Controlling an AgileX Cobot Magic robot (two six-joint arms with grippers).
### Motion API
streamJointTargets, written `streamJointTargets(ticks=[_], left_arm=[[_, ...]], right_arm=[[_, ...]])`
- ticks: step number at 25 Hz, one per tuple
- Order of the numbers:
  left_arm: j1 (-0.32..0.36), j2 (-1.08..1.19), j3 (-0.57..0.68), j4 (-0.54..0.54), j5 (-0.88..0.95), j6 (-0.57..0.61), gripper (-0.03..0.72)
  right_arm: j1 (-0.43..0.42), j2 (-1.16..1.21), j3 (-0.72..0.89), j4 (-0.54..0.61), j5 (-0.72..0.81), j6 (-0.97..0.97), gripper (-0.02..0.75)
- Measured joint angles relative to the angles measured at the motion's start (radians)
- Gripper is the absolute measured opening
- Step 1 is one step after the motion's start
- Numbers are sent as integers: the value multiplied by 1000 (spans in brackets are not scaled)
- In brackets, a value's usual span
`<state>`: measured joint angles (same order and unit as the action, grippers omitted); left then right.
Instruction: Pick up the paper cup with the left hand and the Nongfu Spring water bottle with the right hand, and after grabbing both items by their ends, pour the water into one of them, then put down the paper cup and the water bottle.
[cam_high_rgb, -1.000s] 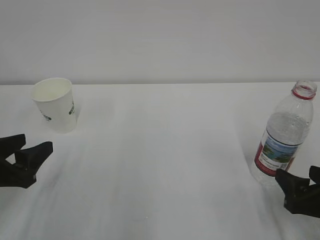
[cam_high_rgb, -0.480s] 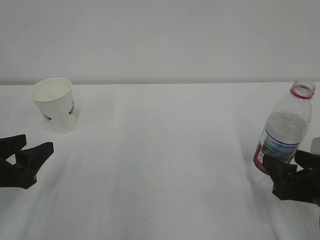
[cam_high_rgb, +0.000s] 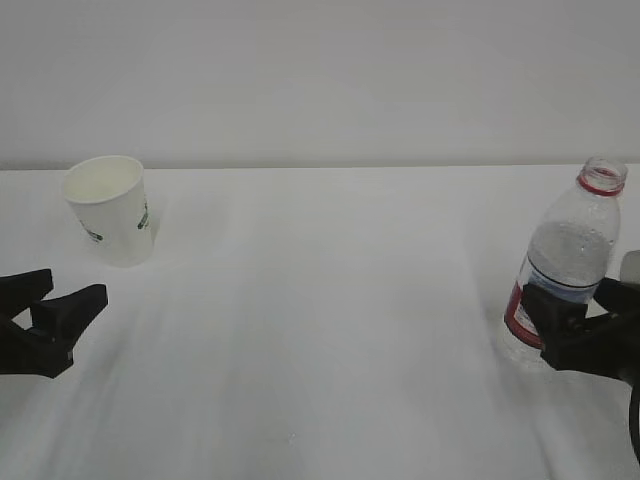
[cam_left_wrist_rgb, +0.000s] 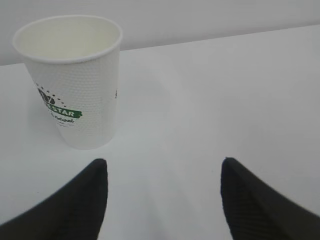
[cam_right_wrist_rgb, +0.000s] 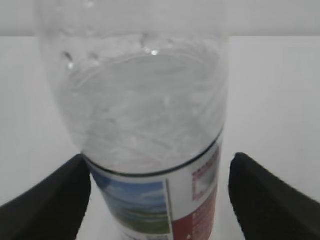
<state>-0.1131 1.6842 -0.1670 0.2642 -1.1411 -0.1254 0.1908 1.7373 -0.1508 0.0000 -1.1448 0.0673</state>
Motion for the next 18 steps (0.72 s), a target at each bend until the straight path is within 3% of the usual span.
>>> streamJointTargets(ticks=[18], left_arm=[[0,0,0,1,0,0,515]], right_arm=[[0,92,-96,0,-1,0,650]])
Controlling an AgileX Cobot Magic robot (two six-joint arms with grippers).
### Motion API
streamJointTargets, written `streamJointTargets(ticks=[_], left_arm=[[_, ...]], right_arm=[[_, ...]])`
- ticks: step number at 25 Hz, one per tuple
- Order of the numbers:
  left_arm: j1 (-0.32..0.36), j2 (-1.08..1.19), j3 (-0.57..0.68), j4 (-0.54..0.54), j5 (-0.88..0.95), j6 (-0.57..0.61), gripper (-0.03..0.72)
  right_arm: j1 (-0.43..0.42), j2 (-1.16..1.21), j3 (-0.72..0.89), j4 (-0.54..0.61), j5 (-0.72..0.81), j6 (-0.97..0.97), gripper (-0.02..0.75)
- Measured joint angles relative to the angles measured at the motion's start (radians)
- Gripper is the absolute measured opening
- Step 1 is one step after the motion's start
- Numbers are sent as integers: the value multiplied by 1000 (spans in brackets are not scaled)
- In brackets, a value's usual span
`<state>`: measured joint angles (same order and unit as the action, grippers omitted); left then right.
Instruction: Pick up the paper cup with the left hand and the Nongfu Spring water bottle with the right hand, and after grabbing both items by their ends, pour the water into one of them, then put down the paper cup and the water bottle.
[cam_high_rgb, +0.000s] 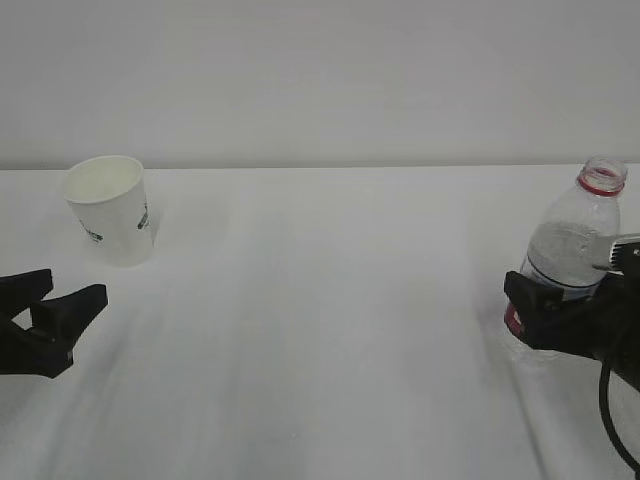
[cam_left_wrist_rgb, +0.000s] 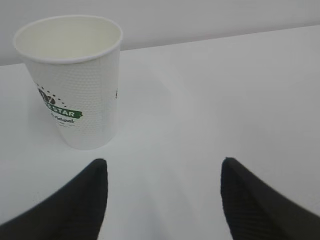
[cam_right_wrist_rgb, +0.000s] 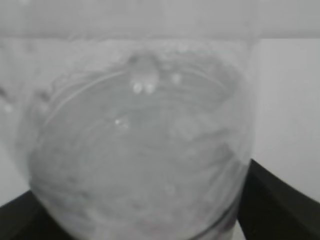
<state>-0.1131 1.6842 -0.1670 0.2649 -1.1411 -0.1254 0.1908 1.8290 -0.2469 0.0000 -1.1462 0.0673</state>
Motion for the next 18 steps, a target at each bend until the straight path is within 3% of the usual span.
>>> streamJointTargets(ticks=[6,18], left_arm=[[0,0,0,0,0,0,515],[0,0,0,0,0,0,515]], right_arm=[[0,1,-9,0,0,0,631],[0,2,-9,0,0,-2,409]])
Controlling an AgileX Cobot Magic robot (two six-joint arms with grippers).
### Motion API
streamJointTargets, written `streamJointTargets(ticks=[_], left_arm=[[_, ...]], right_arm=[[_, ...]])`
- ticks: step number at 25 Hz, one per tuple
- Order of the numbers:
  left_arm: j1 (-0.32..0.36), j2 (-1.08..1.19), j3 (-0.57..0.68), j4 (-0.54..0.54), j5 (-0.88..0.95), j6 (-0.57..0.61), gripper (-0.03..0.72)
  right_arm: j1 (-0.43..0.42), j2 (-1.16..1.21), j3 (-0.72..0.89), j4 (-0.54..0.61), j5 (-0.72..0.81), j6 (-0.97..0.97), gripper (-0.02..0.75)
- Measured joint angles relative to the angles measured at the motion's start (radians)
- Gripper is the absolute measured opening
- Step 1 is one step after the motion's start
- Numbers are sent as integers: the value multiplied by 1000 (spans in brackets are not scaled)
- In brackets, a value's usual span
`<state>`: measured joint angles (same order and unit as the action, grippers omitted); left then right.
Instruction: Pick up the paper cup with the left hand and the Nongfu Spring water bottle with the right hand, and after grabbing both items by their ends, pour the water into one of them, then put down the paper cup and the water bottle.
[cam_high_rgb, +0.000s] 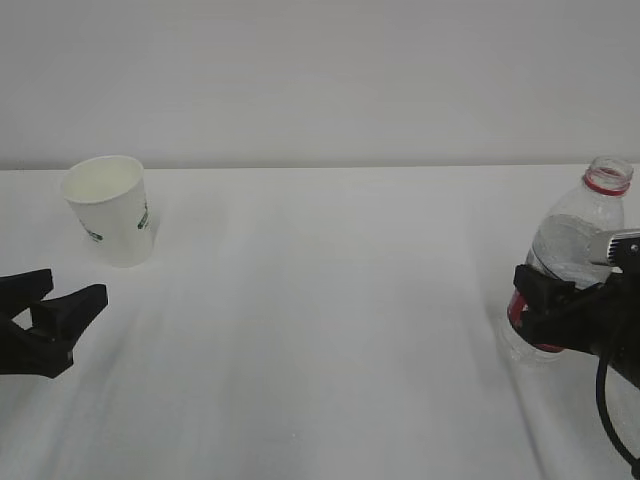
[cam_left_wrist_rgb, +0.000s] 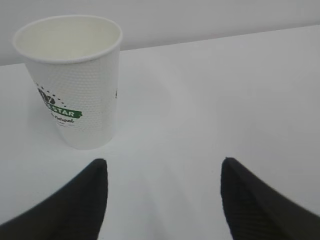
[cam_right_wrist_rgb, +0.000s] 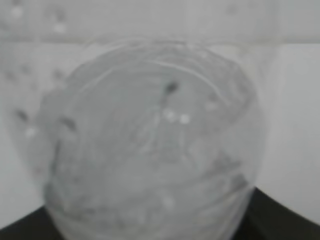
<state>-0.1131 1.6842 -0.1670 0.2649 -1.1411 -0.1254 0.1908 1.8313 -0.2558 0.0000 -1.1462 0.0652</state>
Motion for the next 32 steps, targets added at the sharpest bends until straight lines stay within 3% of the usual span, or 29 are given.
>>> streamJointTargets(ticks=[15,23,32], left_arm=[[0,0,0,2,0,0,515],[0,0,0,2,0,0,515],[0,0,0,2,0,0,515]], right_arm=[[0,0,0,0,0,0,391],[0,-55,44,142,30,0,389],[0,-143,99,160,52,-2,388]])
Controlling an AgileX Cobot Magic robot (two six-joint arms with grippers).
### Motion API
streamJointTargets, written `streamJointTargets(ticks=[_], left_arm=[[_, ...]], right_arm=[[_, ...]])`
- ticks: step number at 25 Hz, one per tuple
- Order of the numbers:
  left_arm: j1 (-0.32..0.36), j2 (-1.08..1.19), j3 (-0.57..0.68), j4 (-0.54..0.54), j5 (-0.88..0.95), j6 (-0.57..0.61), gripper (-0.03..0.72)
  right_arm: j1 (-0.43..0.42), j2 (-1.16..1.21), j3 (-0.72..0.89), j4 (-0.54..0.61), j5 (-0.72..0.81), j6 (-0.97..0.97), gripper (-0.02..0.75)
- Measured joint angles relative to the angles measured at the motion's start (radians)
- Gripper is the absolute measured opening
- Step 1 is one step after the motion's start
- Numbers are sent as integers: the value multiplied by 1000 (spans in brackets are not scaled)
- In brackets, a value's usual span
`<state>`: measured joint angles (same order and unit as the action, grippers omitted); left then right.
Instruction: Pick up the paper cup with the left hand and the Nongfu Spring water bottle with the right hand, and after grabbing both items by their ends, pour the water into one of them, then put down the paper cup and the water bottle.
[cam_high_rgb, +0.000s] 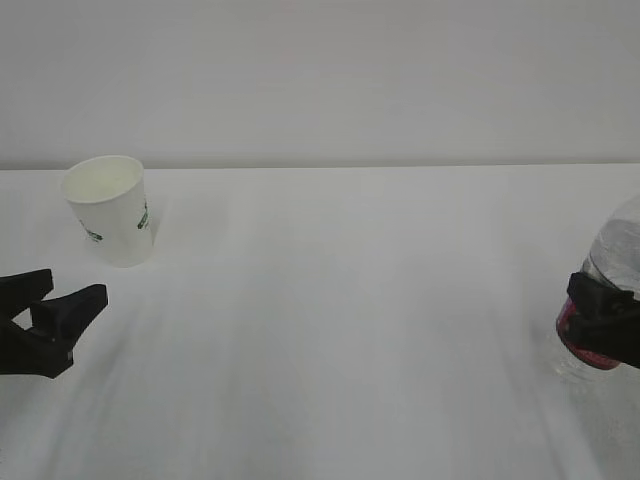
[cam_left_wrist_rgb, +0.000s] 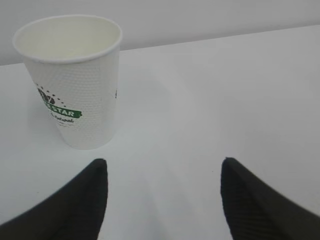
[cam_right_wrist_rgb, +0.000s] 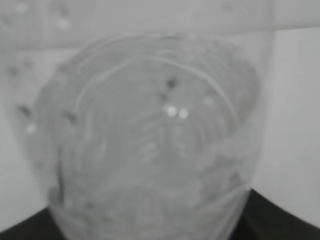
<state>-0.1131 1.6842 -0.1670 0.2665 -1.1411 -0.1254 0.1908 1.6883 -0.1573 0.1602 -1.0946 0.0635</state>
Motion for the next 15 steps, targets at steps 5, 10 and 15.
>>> streamJointTargets(ticks=[5,10,15], left_arm=[[0,0,0,0,0,0,515],[0,0,0,0,0,0,515],[0,0,0,0,0,0,515]], right_arm=[[0,-98,4,34,46,-22,388],[0,-178,5,41,130,-53,387],[0,-254,8,42,218,-63,387]])
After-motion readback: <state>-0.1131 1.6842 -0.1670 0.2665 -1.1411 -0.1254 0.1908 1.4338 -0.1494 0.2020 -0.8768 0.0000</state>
